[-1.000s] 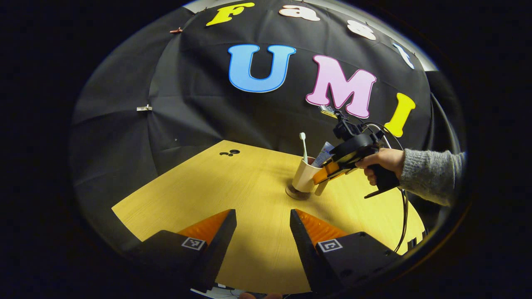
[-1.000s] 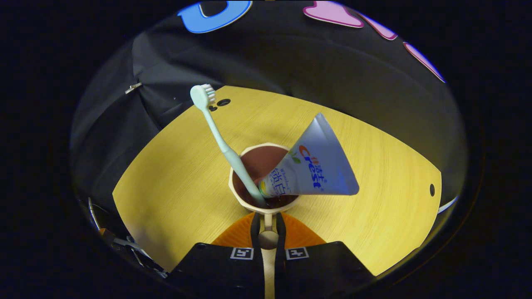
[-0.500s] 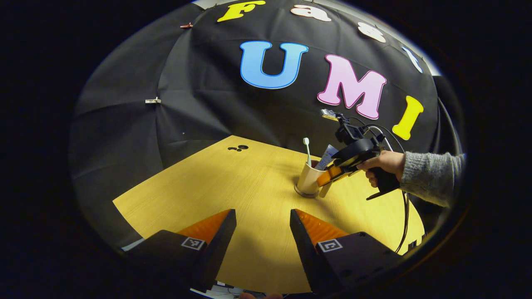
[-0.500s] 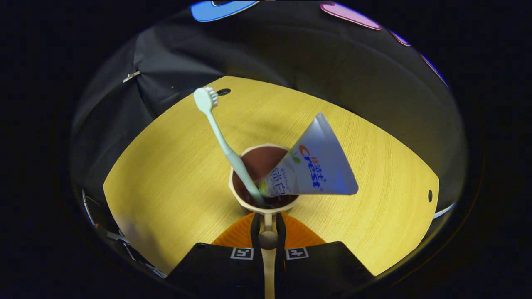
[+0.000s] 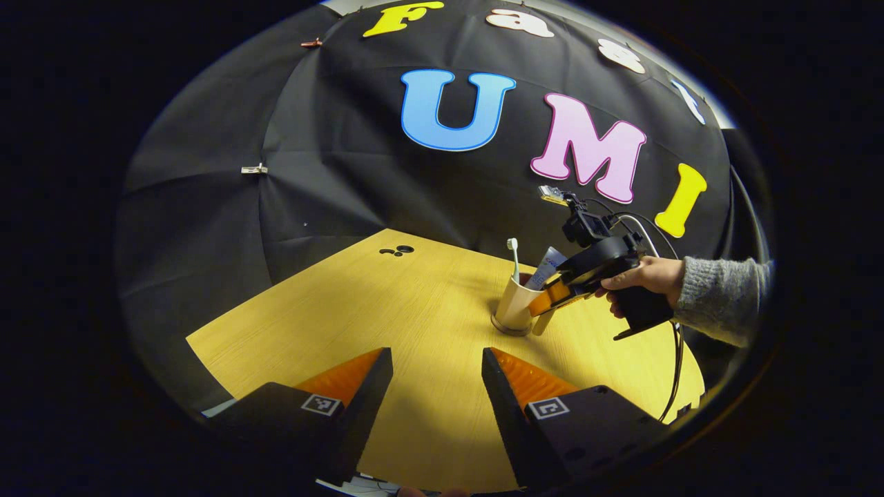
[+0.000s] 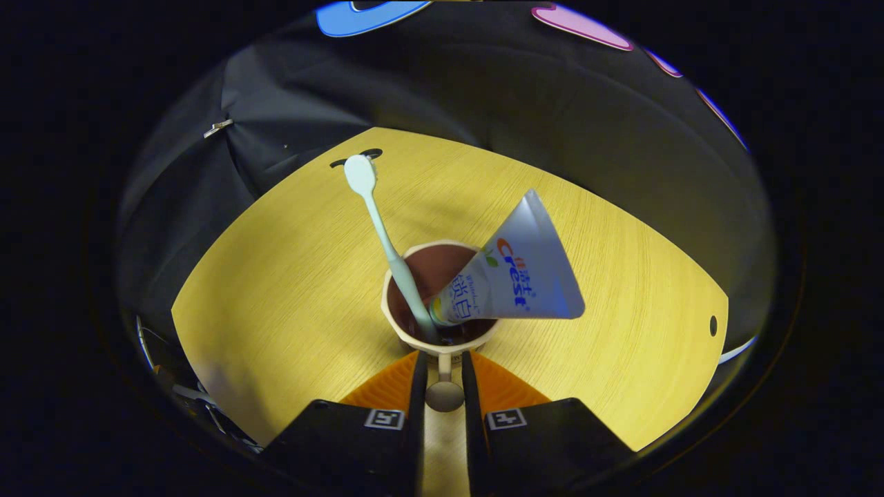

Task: Put the toothbrush and toothpaste on the desktop into the cup, then pick up the cup and place it on the coaster on the desktop.

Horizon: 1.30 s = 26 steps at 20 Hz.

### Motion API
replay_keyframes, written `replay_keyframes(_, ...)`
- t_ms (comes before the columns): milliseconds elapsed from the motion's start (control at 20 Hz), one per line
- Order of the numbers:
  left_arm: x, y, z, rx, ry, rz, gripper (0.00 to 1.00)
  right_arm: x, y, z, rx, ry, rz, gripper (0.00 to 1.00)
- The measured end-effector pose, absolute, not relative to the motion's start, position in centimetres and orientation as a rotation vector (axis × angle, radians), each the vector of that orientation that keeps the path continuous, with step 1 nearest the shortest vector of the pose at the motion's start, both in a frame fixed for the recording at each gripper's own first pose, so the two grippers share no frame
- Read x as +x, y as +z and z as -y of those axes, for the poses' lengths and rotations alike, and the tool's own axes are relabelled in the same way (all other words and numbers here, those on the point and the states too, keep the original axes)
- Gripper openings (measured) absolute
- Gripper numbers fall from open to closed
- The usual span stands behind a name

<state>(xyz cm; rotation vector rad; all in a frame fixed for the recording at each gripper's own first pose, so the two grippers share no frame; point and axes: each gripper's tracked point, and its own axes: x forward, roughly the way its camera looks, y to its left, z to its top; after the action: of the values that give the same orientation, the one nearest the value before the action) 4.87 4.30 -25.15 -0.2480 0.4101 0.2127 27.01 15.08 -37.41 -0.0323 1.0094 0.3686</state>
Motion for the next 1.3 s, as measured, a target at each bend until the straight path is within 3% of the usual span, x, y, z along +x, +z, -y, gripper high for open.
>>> replay_keyframes(150,5.0,-24.9,-4.1,-0.244,0.203,-0.414,0.83,27.1,-36.7,-14.8,-0.018,0.356,-0.991,0.41)
replay_keyframes(200,4.9,-24.8,-4.0,-0.241,0.201,-0.416,0.83,27.0,-36.3,-14.7,-0.015,0.354,-0.987,0.52)
replay_keyframes(300,4.9,-24.3,-3.9,-0.237,0.192,-0.415,0.83,26.7,-35.4,-14.2,-0.02,0.343,-0.965,0.58)
replay_keyframes(600,4.7,-21.4,-3.5,-0.234,0.161,-0.395,0.83,24.4,-30.7,-12.0,0.07,0.29,-0.806,0.64)
replay_keyframes(850,4.7,-16.9,-2.4,-0.199,0.084,-0.36,0.83,20.2,-21.6,-9.7,0.144,0.265,-0.548,0.66)
replay_keyframes(1000,4.4,-13.4,-1.3,-0.171,0.02,-0.314,0.83,16.6,-15.5,-8.6,0.167,0.252,-0.427,0.77)
replay_keyframes(1300,2.9,-5.5,1.5,-0.088,-0.105,-0.173,0.83,9.0,-5.6,-5.4,0.115,0.126,-0.217,0.84)
